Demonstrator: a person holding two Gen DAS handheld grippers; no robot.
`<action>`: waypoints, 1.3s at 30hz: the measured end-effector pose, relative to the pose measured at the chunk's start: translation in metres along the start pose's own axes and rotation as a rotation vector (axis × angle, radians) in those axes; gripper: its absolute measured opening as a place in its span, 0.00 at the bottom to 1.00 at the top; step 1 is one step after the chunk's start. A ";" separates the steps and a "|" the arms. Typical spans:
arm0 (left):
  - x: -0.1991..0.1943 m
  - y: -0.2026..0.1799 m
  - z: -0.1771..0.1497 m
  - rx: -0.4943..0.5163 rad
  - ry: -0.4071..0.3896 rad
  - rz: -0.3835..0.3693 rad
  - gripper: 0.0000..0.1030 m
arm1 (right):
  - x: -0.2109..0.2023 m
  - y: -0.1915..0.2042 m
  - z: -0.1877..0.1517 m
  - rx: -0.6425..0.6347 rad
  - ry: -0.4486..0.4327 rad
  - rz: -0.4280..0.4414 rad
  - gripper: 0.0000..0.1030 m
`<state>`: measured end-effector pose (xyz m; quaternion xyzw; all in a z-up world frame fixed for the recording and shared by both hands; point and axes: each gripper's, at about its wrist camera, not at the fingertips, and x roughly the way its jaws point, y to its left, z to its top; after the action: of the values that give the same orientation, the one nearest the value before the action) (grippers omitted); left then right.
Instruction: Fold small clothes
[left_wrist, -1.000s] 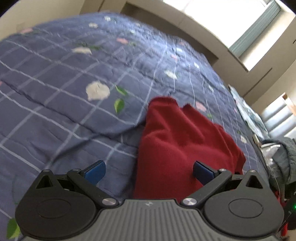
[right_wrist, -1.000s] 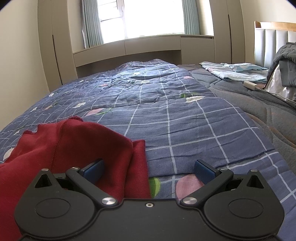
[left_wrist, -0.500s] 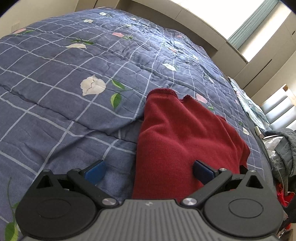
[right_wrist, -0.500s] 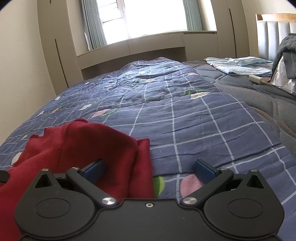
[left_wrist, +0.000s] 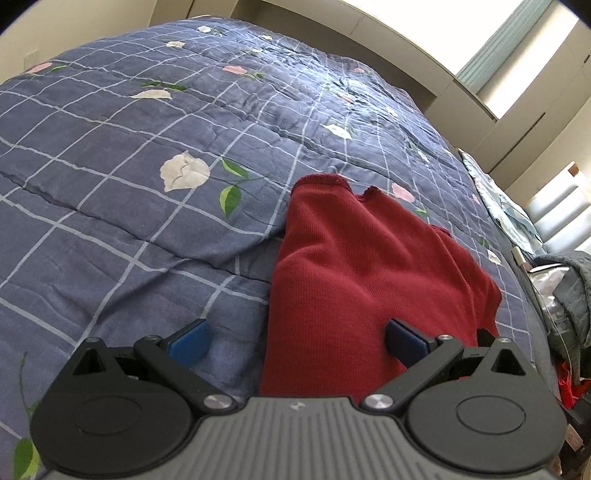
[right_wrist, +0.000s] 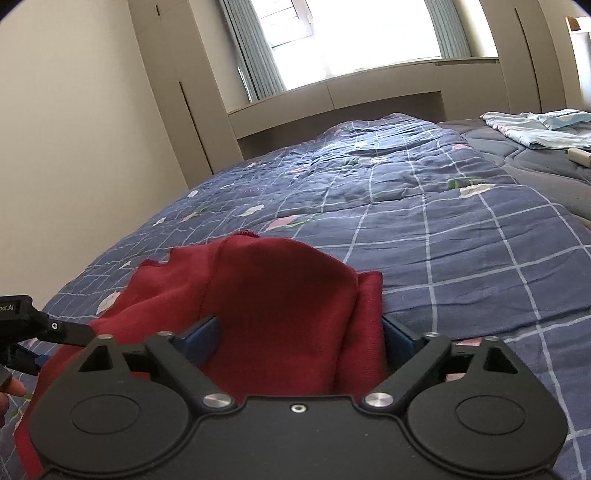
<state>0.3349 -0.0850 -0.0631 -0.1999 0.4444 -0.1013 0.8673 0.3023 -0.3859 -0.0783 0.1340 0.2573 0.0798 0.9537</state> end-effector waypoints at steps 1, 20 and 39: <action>-0.001 -0.001 0.000 0.009 0.005 -0.006 1.00 | -0.001 0.000 0.000 0.001 -0.005 -0.005 0.75; -0.004 0.002 -0.003 0.017 0.017 -0.060 0.98 | -0.004 -0.001 -0.002 0.005 -0.024 -0.047 0.30; -0.011 -0.014 -0.002 0.038 0.010 -0.089 0.48 | -0.011 0.005 0.000 -0.025 -0.056 -0.059 0.16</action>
<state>0.3270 -0.0941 -0.0495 -0.2023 0.4374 -0.1493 0.8634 0.2924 -0.3832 -0.0718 0.1164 0.2332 0.0509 0.9641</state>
